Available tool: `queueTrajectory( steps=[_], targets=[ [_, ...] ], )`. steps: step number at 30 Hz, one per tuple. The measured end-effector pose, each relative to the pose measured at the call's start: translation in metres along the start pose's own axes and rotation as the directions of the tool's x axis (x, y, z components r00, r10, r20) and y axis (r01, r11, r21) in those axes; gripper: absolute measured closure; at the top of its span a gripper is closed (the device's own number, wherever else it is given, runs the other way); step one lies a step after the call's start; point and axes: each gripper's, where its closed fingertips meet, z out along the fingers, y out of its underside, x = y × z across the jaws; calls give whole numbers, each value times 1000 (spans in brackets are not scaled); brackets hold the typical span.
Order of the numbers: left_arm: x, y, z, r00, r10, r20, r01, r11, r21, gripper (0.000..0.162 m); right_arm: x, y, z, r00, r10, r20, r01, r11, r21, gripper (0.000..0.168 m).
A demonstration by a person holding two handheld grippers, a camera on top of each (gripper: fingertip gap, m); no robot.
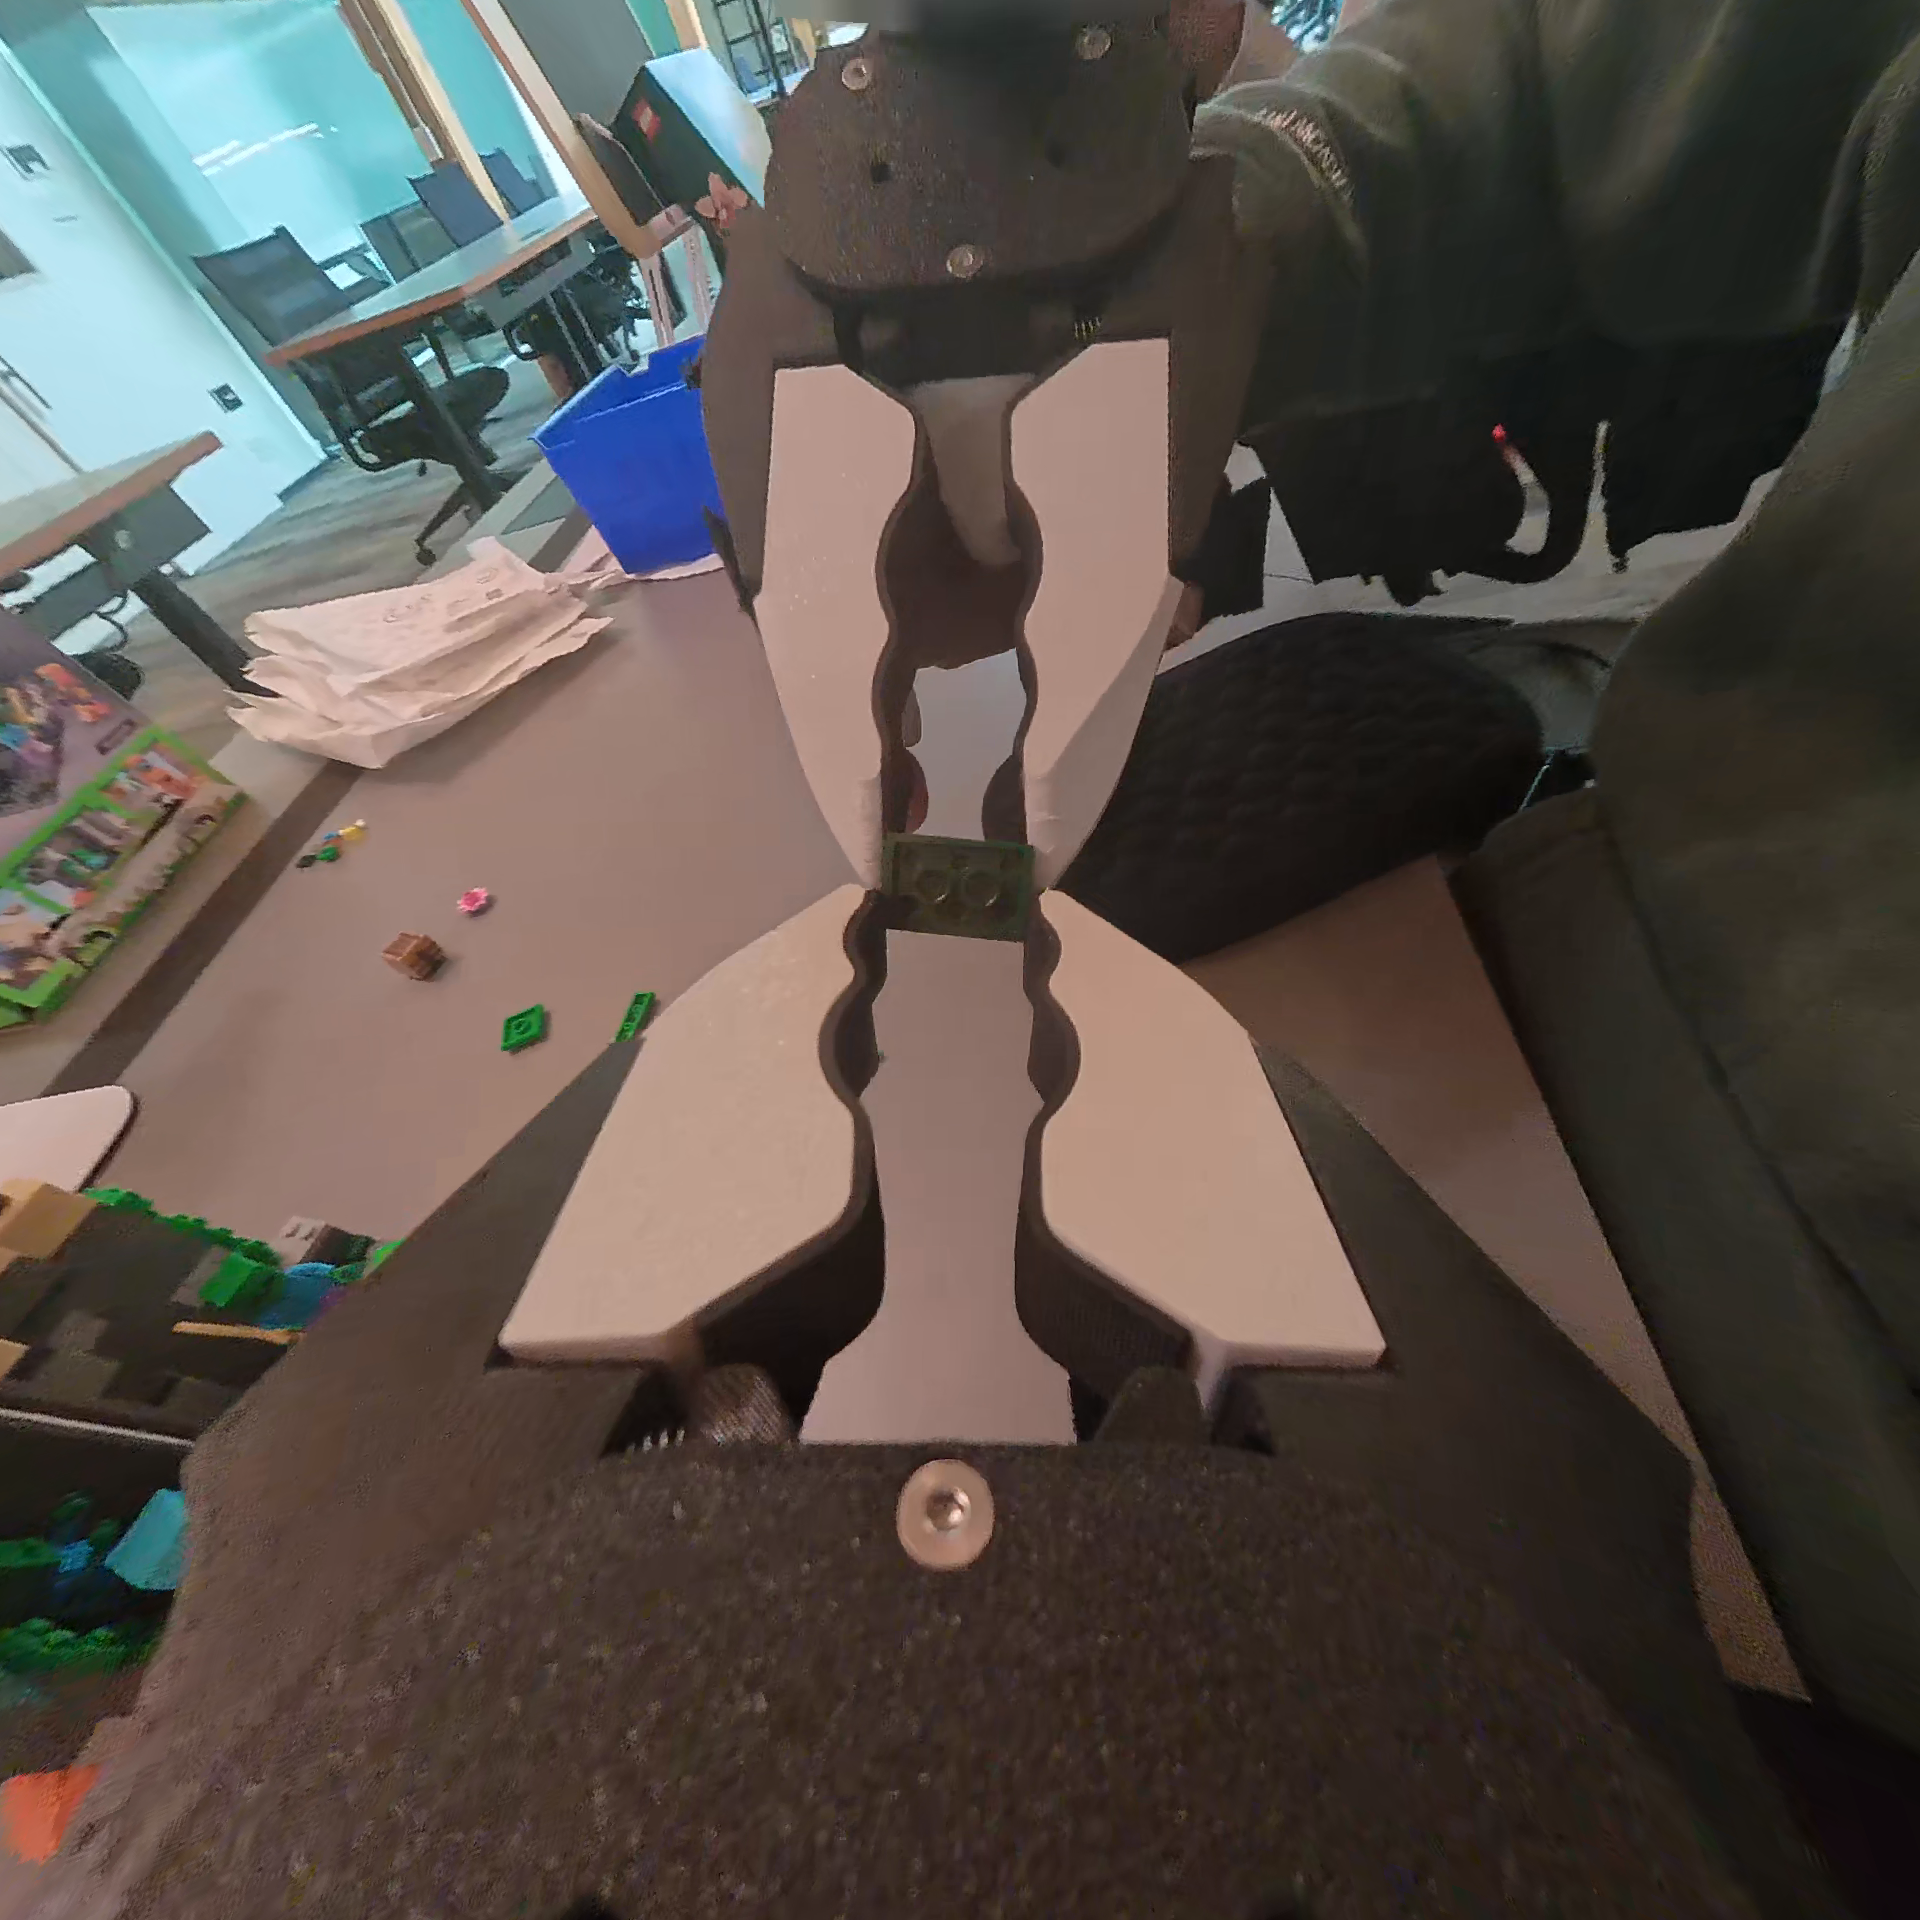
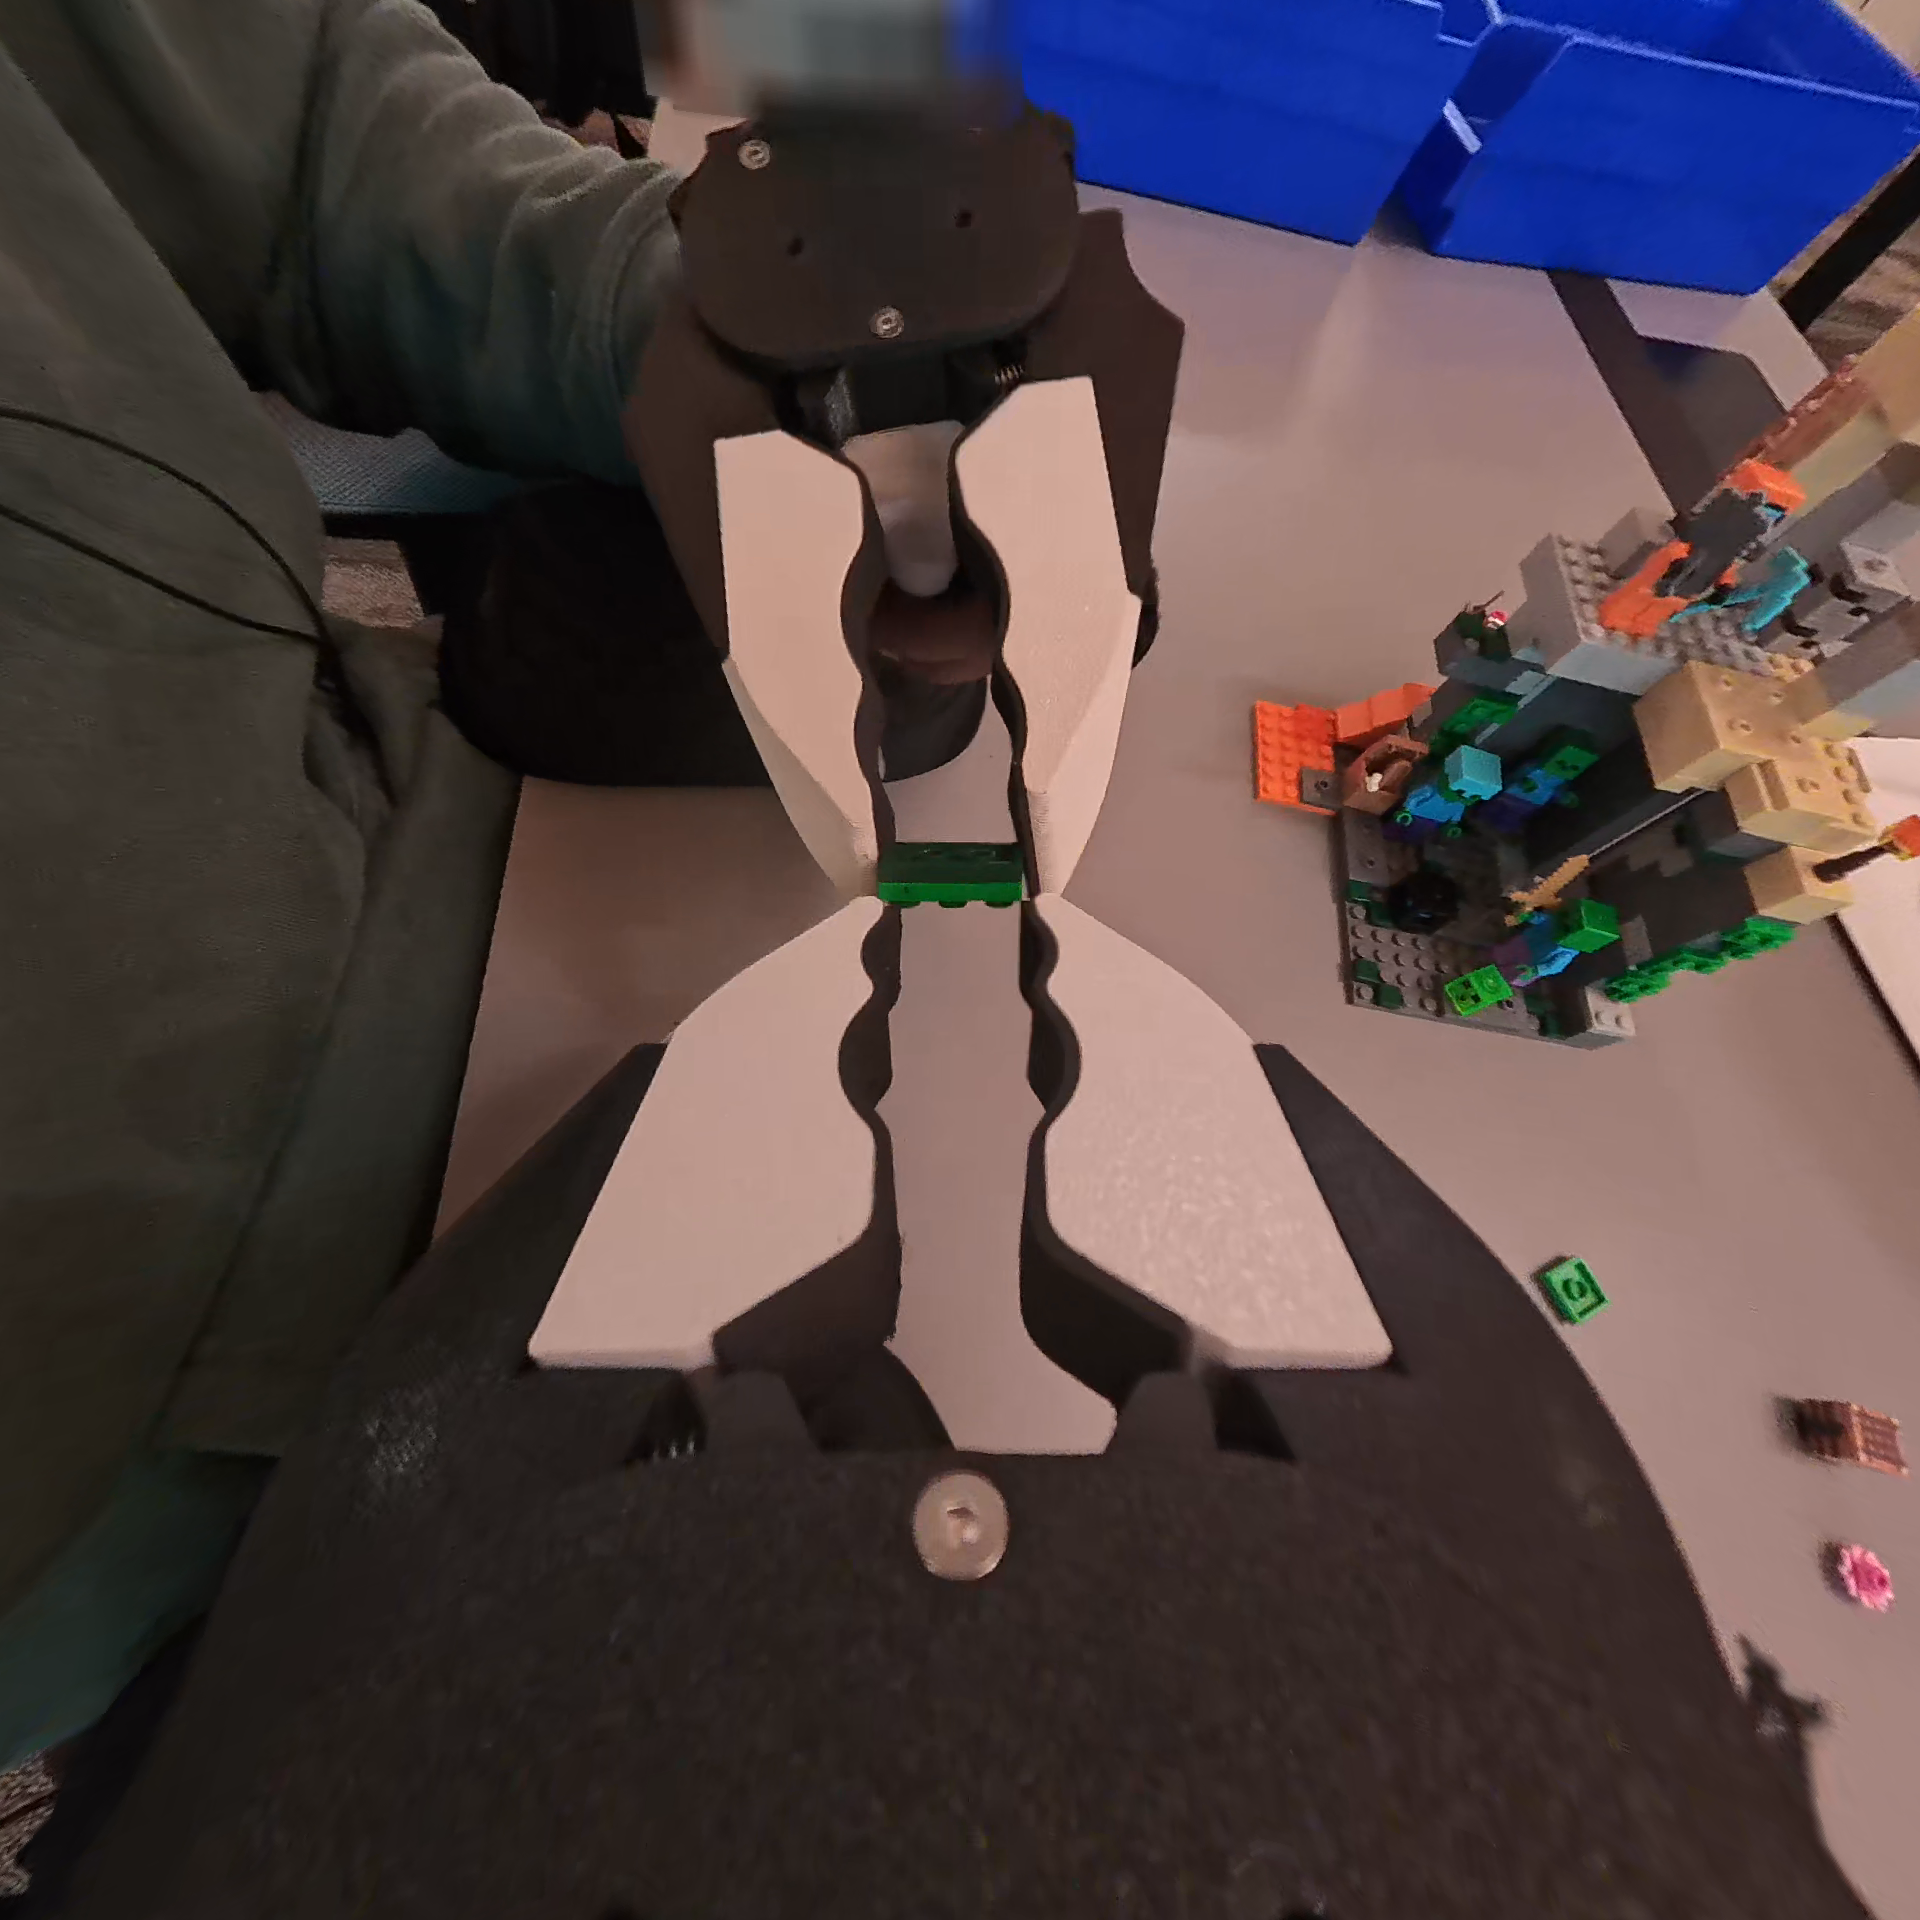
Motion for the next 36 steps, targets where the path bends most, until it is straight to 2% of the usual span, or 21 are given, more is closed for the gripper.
queueTrajectory(
  steps=[6,7,8,14,20,22,36],
  targets=[
    [4,3,3,996,81,28,-79,996,-50,137,-7,4,-1,1000,-8,9,8,1000,-14,147],
    [5,3,4,995,92,32,-90,994,-58,137,-9,5,-1,1000,-15,13,16,1000,-13,153],
    [9,0,5,996,94,9,-94,995,-42,137,-10,6,-1,999,-33,8,33,999,-8,168],
    [12,2,10,996,88,-2,-88,995,-47,137,-11,14,1,999,-48,-1,48,999,-22,168],
    [11,9,11,997,78,-5,-78,995,-66,137,-9,14,-4,999,-40,-11,40,999,-16,167],
    [10,11,11,997,74,-5,-74,995,-71,137,-9,15,-4,999,-35,-12,35,999,-15,159],
    [14,13,12,997,75,-20,-77,994,-82,137,-10,13,-5,1000,-23,-20,23,1000,-7,145]
  ],
)
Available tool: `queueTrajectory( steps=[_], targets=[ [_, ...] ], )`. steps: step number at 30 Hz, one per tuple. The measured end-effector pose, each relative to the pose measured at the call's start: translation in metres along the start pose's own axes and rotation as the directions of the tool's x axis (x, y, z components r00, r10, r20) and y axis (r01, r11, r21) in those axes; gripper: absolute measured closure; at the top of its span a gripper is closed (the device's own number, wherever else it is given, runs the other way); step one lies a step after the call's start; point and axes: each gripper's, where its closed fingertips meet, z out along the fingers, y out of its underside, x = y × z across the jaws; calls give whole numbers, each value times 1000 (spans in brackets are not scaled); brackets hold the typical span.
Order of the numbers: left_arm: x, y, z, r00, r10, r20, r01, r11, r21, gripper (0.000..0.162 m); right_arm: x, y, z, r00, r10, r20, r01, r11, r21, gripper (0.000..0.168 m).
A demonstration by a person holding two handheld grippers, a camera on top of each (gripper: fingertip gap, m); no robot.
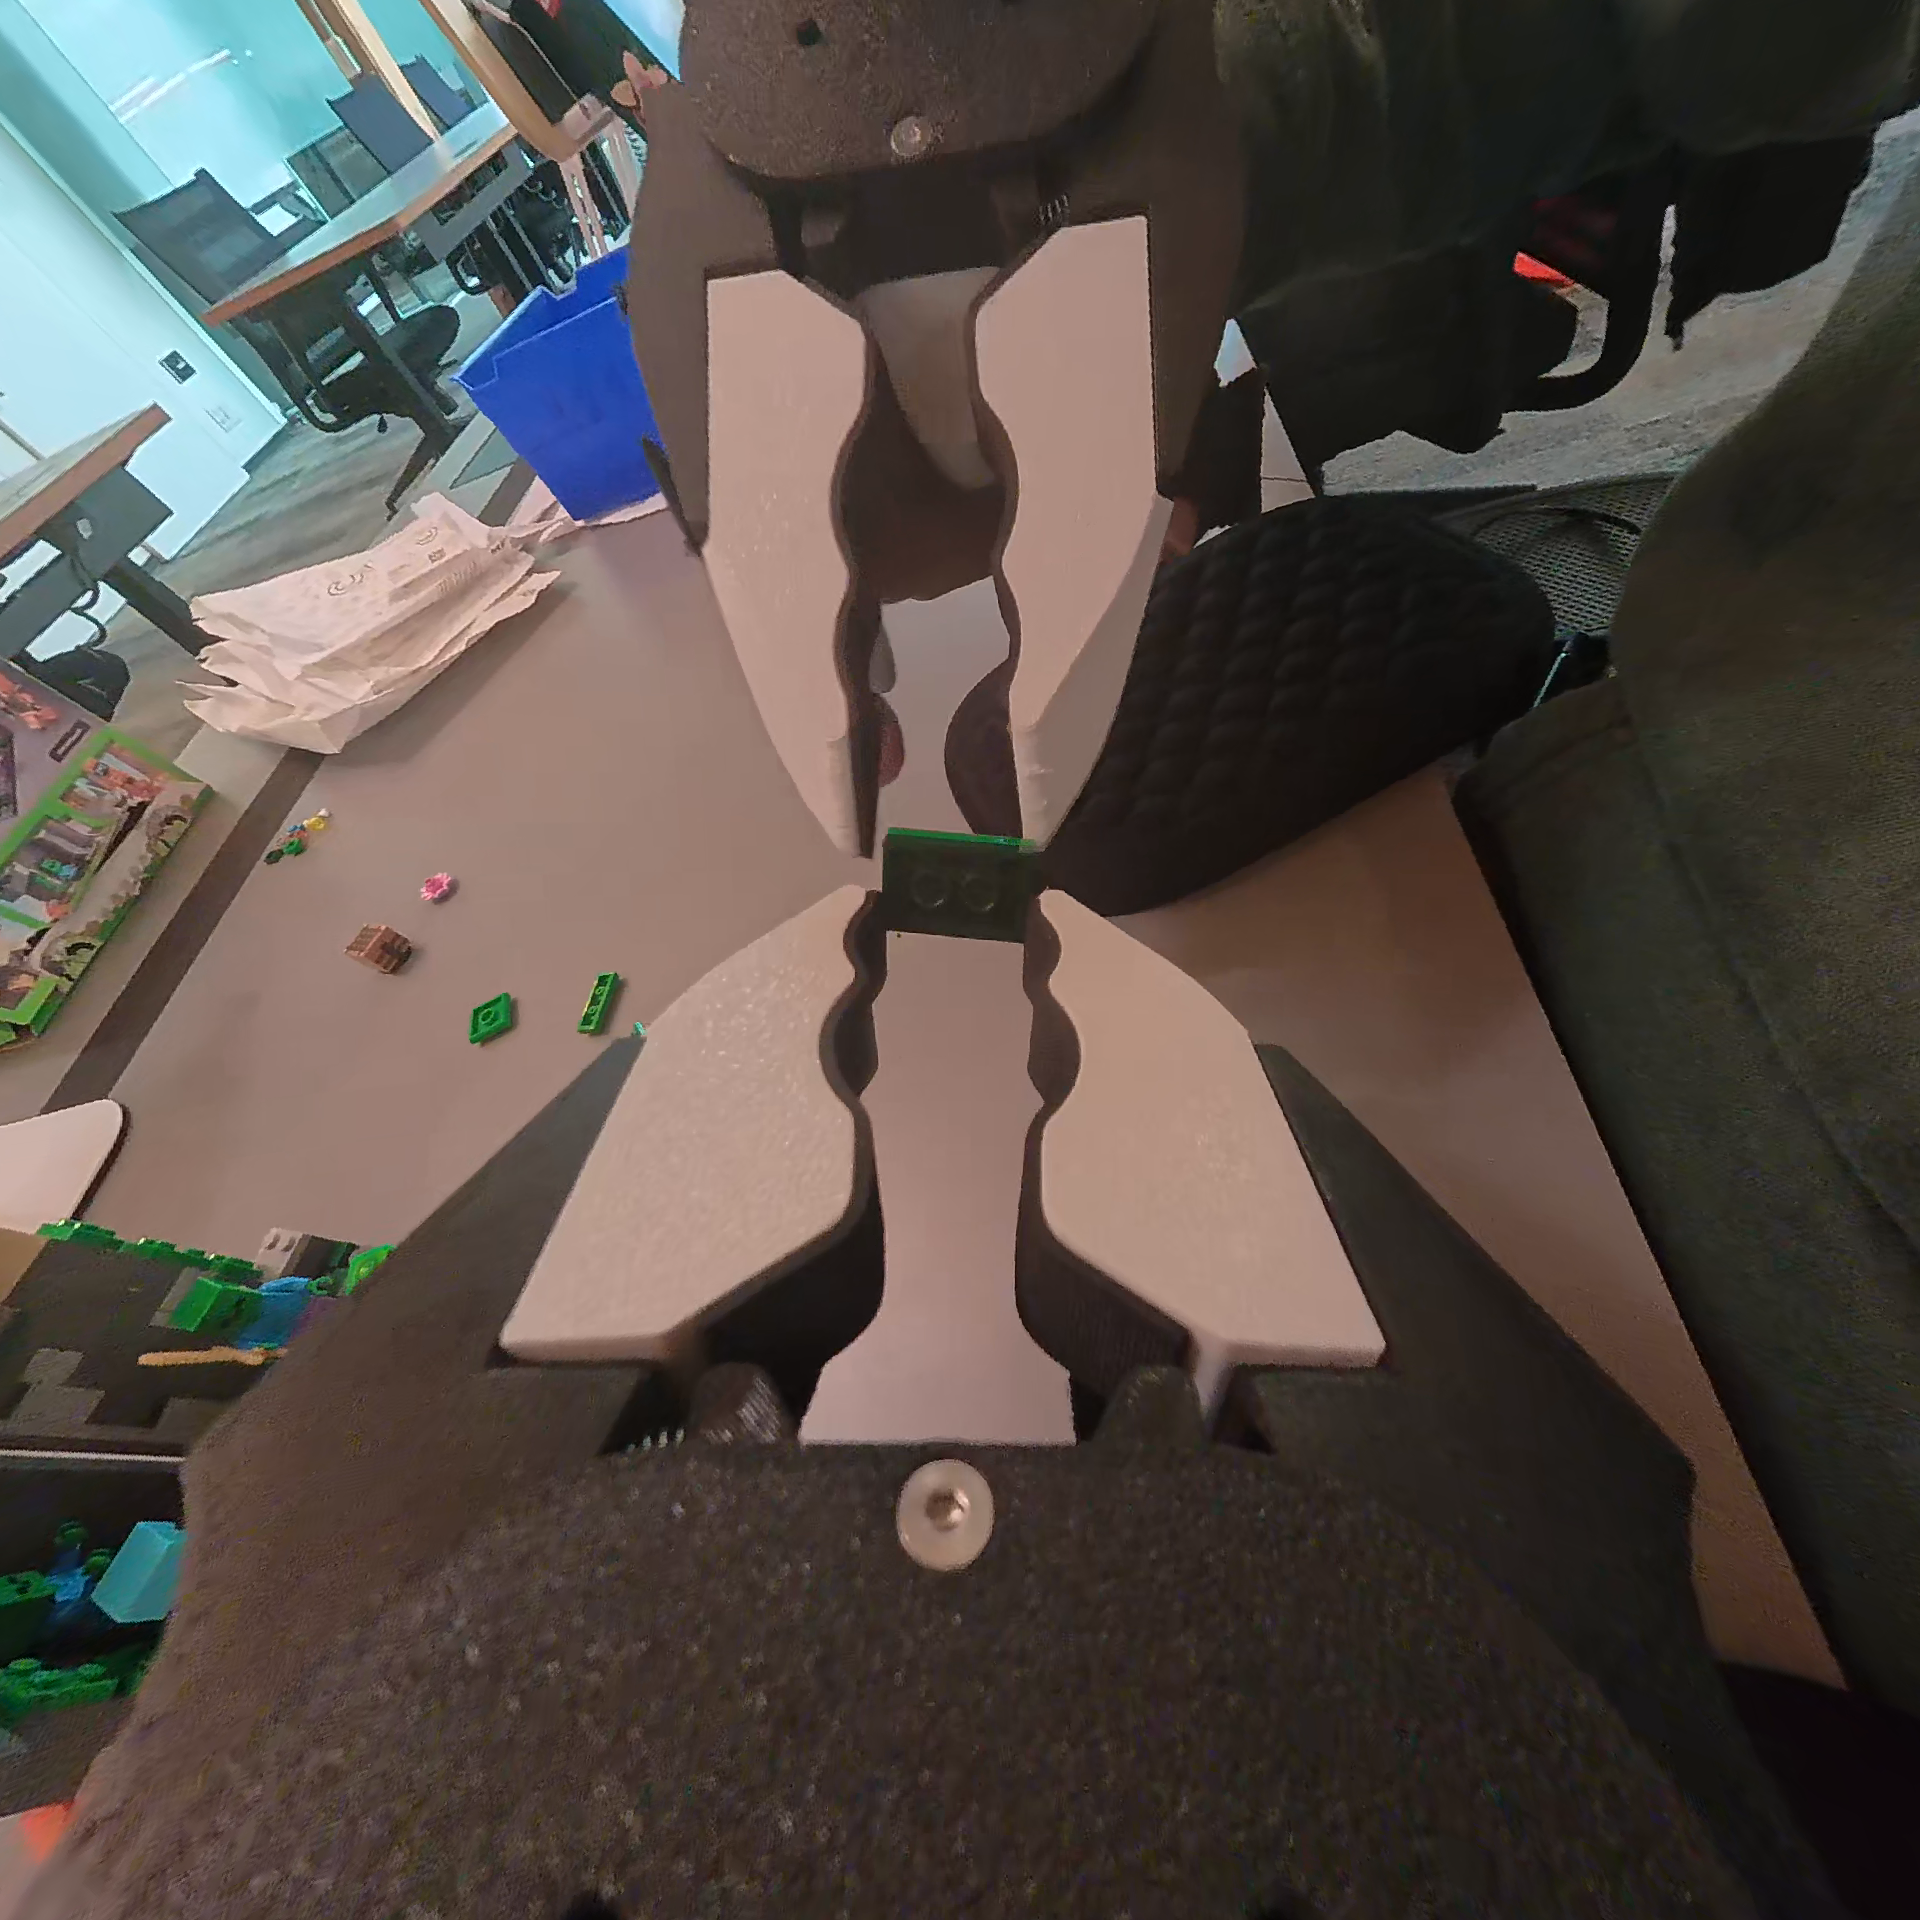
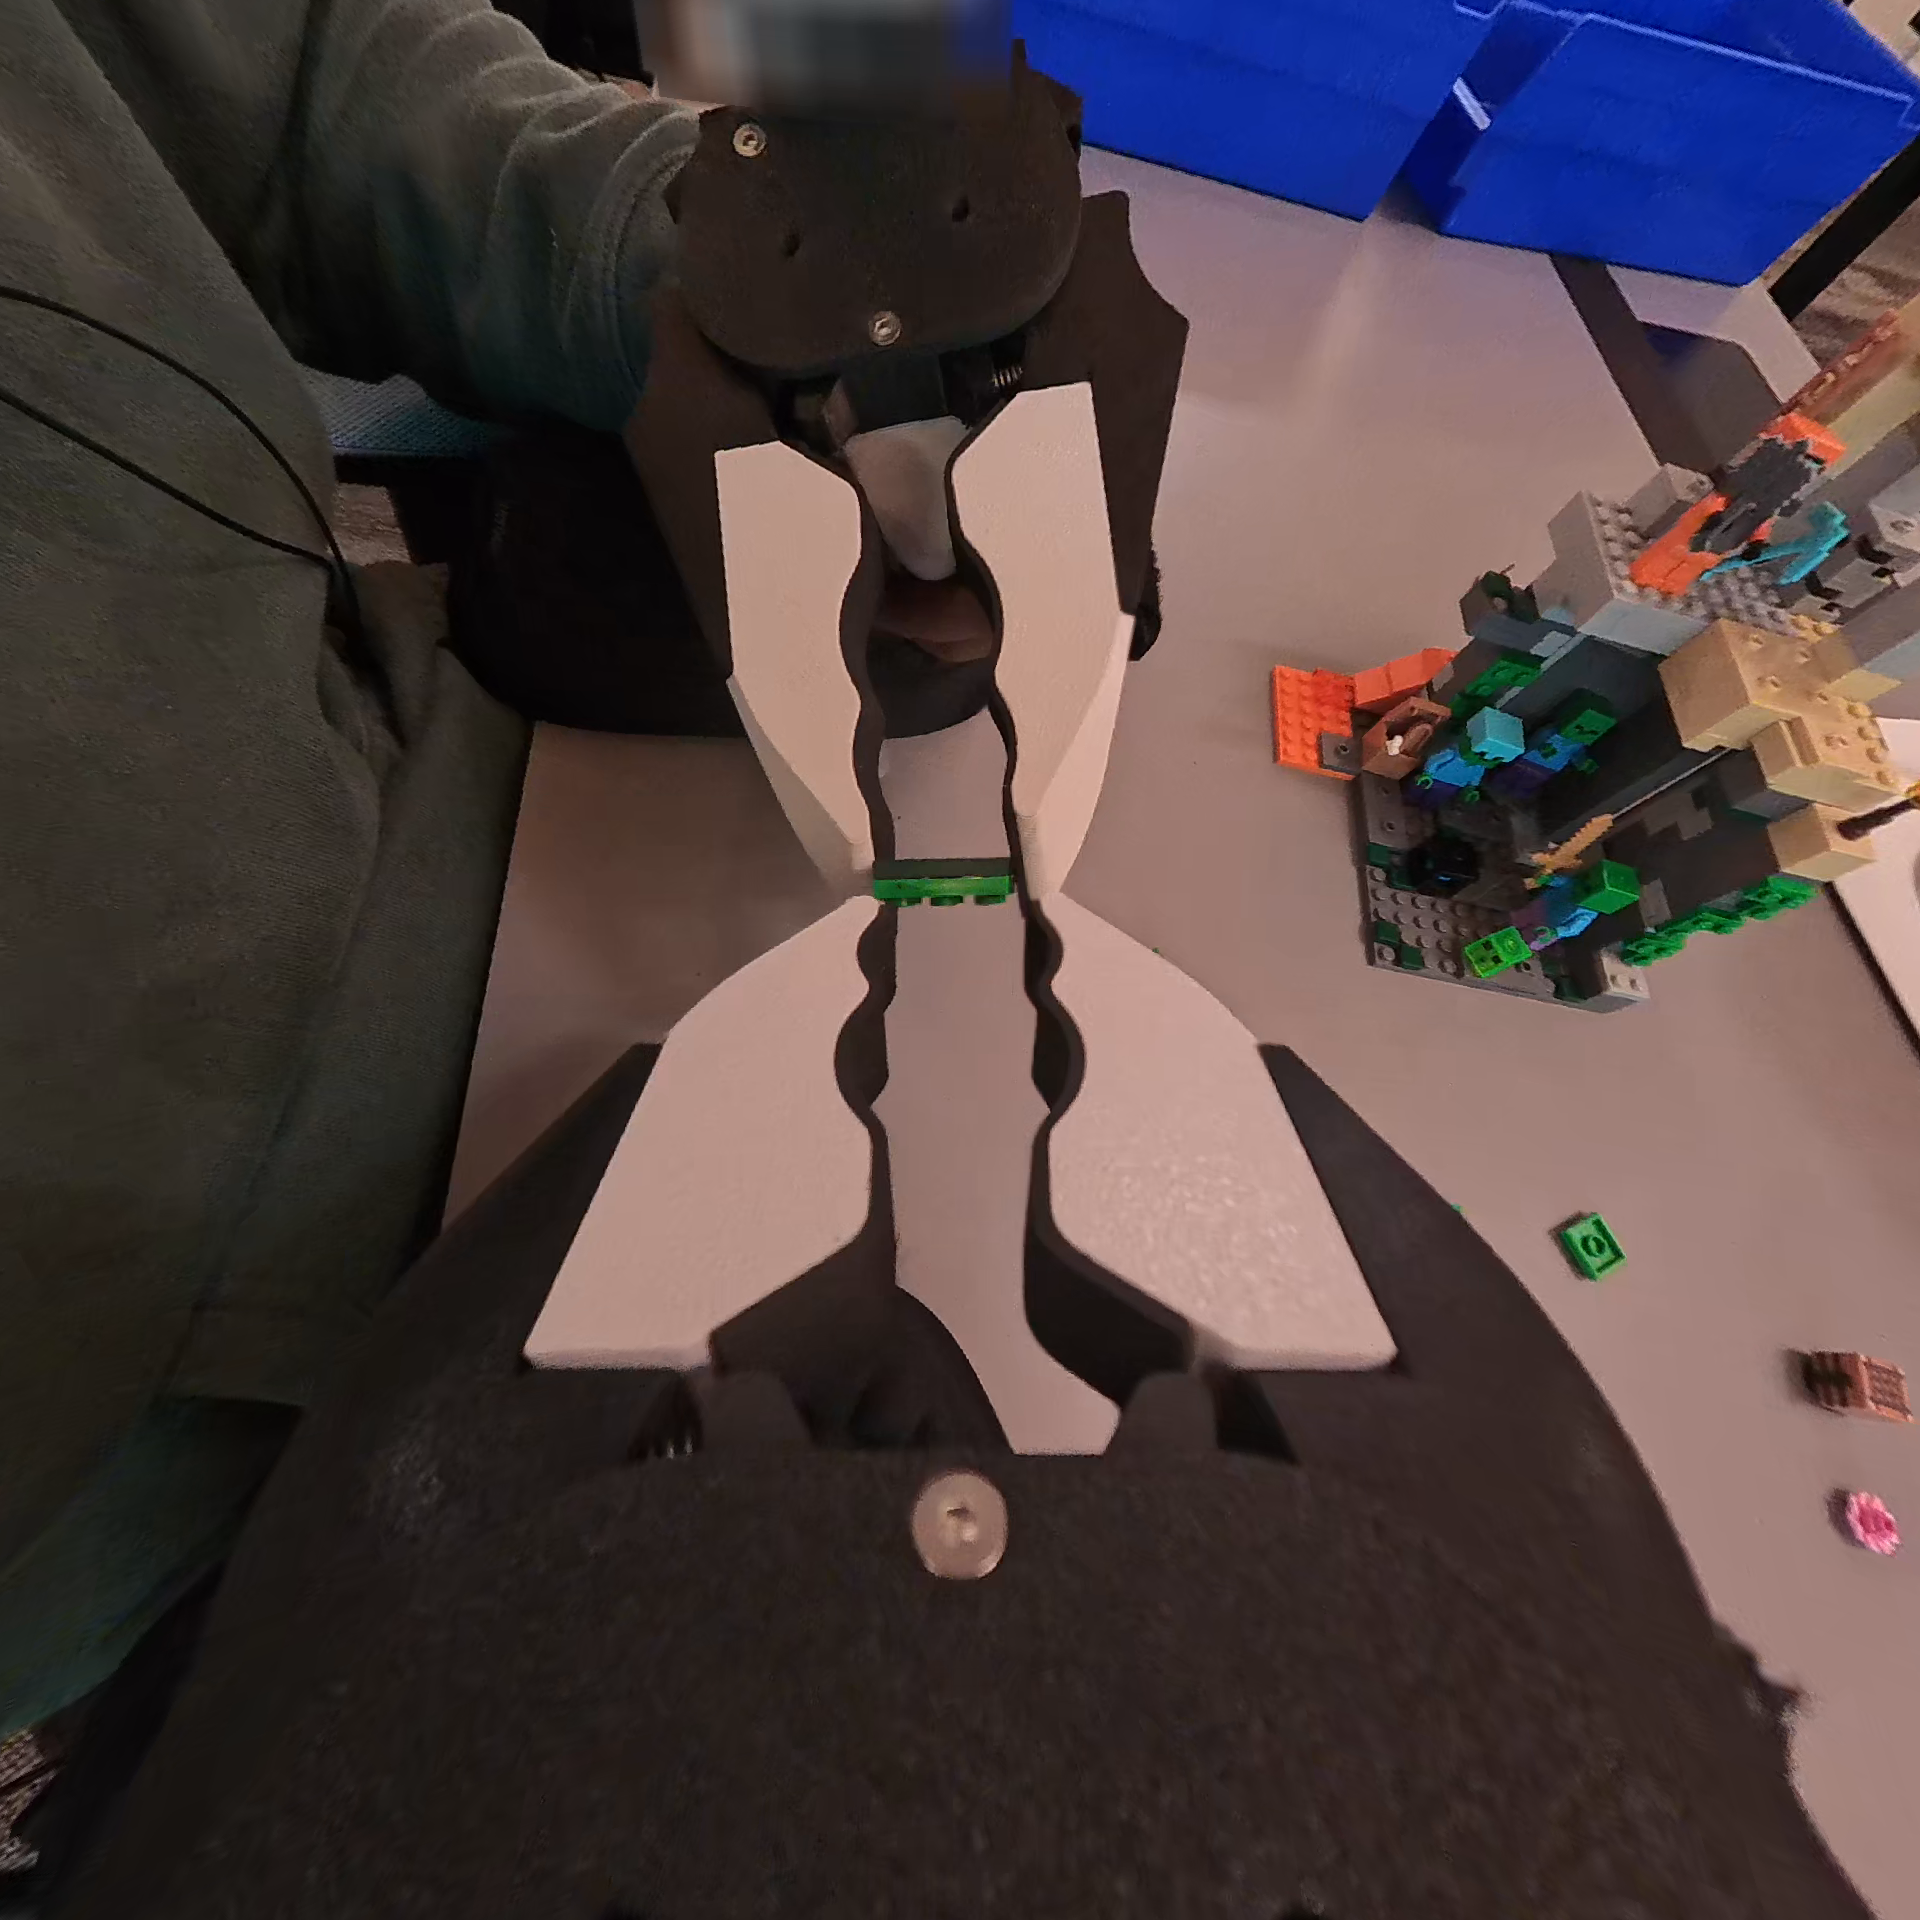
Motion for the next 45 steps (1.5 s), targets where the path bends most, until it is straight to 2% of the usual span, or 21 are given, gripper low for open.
queueTrajectory(
  steps=[9,28,34,45],
  targets=[
    [0,-2,0,1000,13,9,-13,1000,2,137,-2,-3,0,999,23,24,-23,1000,14,142],
    [4,5,2,999,-16,-28,16,1000,-9,134,-6,2,0,997,-10,70,9,1000,4,148],
    [3,7,2,999,-28,-23,27,999,-28,138,-7,1,2,998,-21,67,21,1000,1,148],
    [-2,17,3,999,-37,0,37,991,-126,138,-1,10,12,989,-146,-31,140,979,-150,138]
  ],
)
